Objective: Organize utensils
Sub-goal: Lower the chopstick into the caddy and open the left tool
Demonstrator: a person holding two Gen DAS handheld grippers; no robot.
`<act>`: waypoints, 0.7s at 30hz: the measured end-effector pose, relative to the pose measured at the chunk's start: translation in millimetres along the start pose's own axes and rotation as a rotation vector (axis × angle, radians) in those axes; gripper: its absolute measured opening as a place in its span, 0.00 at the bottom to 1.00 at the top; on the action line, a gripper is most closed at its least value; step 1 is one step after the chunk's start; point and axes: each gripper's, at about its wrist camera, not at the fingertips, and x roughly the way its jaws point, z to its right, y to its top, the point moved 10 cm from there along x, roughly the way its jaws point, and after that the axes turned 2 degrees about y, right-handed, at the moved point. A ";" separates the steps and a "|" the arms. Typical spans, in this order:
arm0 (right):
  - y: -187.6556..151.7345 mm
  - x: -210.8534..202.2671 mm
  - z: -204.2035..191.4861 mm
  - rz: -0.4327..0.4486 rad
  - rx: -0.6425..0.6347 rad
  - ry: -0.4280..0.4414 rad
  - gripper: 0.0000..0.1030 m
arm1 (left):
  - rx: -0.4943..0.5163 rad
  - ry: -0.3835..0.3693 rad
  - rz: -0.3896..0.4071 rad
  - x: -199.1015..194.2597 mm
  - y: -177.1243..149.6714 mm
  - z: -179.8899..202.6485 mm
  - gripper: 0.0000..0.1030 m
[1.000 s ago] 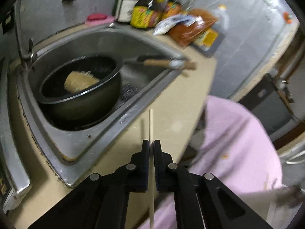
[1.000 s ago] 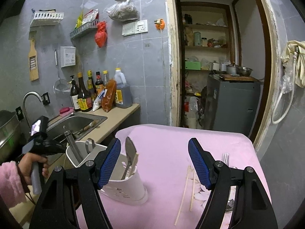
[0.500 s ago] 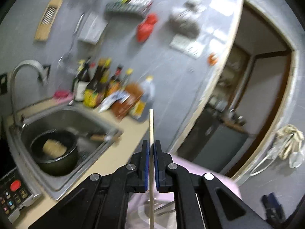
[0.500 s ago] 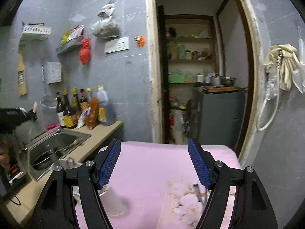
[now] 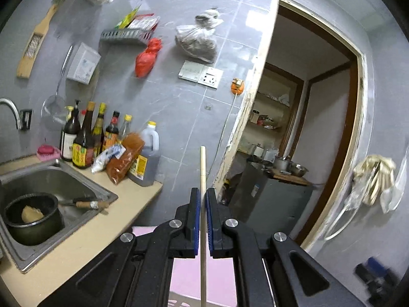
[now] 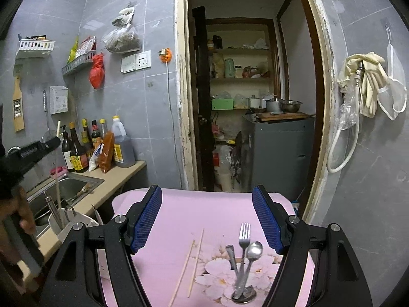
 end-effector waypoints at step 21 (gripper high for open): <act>-45.6 48.6 57.9 -0.081 0.003 0.059 0.72 | 0.124 0.124 -0.102 -16.3 -64.9 20.7 0.31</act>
